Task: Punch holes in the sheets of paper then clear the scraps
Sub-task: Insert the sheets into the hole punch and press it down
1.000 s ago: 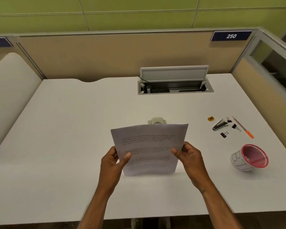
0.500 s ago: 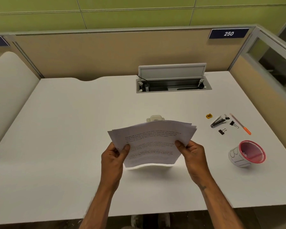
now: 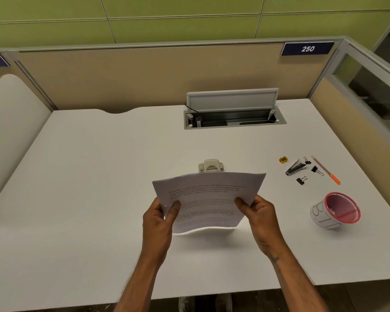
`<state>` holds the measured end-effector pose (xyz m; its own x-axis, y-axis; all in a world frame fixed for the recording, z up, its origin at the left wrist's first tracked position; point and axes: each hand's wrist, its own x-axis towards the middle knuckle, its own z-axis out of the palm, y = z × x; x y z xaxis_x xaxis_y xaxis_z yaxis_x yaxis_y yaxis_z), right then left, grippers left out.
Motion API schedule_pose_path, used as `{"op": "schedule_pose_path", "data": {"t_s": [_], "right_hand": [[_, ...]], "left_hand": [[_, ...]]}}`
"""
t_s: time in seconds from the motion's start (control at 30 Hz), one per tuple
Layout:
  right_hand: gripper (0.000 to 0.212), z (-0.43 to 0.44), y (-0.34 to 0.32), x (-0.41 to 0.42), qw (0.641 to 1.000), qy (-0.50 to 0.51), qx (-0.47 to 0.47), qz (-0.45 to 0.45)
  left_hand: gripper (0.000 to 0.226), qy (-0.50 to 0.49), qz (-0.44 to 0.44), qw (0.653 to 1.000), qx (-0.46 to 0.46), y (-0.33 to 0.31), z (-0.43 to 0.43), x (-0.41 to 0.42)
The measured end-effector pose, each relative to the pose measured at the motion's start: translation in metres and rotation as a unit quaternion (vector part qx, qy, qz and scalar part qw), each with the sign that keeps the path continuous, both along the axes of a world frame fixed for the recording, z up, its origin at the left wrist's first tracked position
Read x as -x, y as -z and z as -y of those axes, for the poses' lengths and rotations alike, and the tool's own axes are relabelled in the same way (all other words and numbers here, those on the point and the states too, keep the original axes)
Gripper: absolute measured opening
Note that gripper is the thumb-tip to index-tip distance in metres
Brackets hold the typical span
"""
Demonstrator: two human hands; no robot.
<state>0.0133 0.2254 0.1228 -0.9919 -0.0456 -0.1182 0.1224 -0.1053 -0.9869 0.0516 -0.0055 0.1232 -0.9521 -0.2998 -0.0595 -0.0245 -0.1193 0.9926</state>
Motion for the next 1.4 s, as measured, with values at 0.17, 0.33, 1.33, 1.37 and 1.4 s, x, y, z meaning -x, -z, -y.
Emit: {"op": "schedule_pose_path", "data": {"t_s": [0.17, 0.33, 1.33, 1.37, 1.4], "right_hand": [[0.026, -0.002, 0.005, 0.003, 1.0, -0.022, 0.006, 0.008], [0.017, 0.0, 0.019, 0.002, 0.999, -0.008, -0.018, 0.036], [0.015, -0.009, 0.021, 0.037, 0.995, -0.061, -0.069, 0.045], [0.011, -0.007, 0.023, 0.04, 0.995, -0.05, -0.076, 0.05], [0.008, -0.004, 0.024, 0.043, 0.995, -0.038, -0.08, 0.055]], "left_hand": [[0.027, 0.004, 0.004, 1.0, 0.013, 0.006, 0.001, 0.0], [0.025, -0.007, 0.039, 0.999, 0.013, 0.018, -0.005, -0.001], [0.014, -0.051, 0.129, 0.985, 0.107, 0.011, -0.016, 0.025], [0.013, -0.062, 0.143, 0.982, 0.11, 0.012, -0.015, 0.029], [0.013, -0.072, 0.155, 0.979, 0.11, 0.013, -0.014, 0.033]]}}
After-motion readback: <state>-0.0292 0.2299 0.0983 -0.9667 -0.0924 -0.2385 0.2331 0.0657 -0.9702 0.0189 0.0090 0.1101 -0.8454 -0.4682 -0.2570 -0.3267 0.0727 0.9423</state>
